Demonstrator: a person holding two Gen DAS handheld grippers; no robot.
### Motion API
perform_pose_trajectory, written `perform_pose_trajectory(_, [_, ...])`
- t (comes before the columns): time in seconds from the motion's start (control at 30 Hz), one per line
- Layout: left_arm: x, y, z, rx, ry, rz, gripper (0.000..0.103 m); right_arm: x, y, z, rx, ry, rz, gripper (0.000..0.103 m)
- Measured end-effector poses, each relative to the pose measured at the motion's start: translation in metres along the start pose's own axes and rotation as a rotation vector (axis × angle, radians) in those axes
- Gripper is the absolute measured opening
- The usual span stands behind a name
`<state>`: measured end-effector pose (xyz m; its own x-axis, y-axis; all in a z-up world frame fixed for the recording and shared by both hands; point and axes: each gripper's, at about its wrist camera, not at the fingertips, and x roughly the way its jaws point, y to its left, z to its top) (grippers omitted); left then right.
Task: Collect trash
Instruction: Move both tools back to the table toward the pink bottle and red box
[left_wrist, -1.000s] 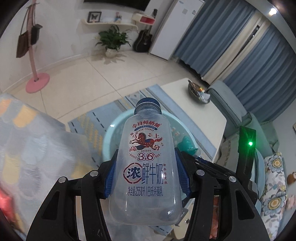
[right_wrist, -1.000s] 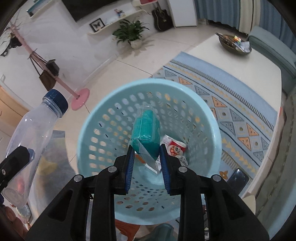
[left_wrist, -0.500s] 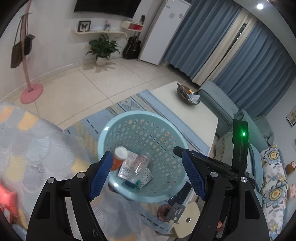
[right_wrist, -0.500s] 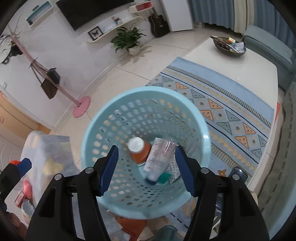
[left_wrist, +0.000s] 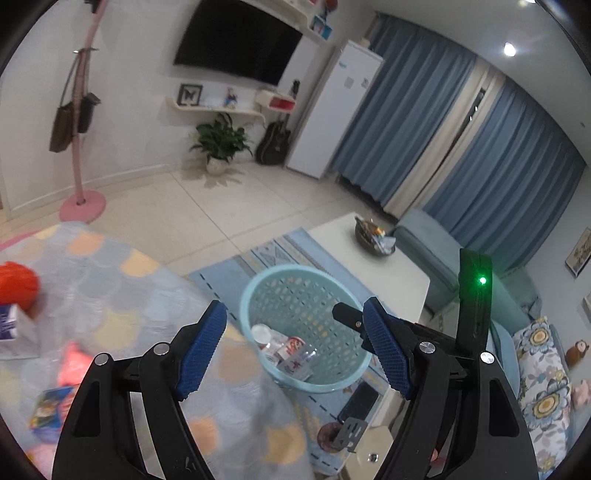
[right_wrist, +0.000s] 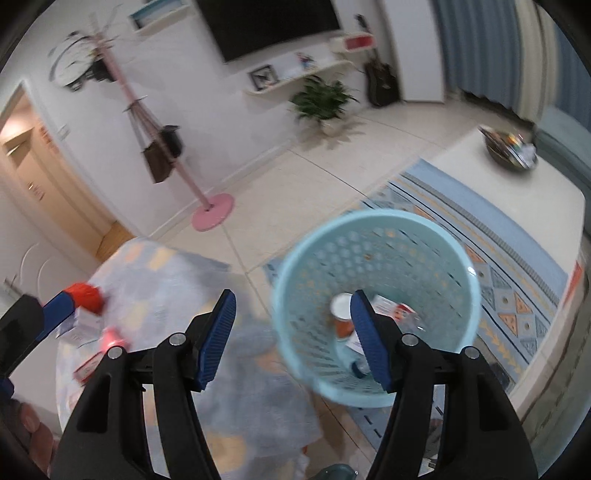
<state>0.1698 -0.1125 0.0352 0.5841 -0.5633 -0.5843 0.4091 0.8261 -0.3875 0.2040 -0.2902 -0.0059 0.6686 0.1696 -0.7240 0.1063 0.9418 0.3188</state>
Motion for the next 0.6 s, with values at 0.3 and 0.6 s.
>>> perform_pose_trajectory(0.3, [-0.086,0.052,-0.019,-0.059,-0.118,0.058,0.075,-0.019,0.103,-0.017,-0.232,-0.010,0.172,0.069])
perform_pose_trajectory(0.6, [-0.149,0.135,-0.060,-0.181,-0.138,0.212,0.073,0.007,0.206,-0.058,-0.444,0.092,0.380,0.075])
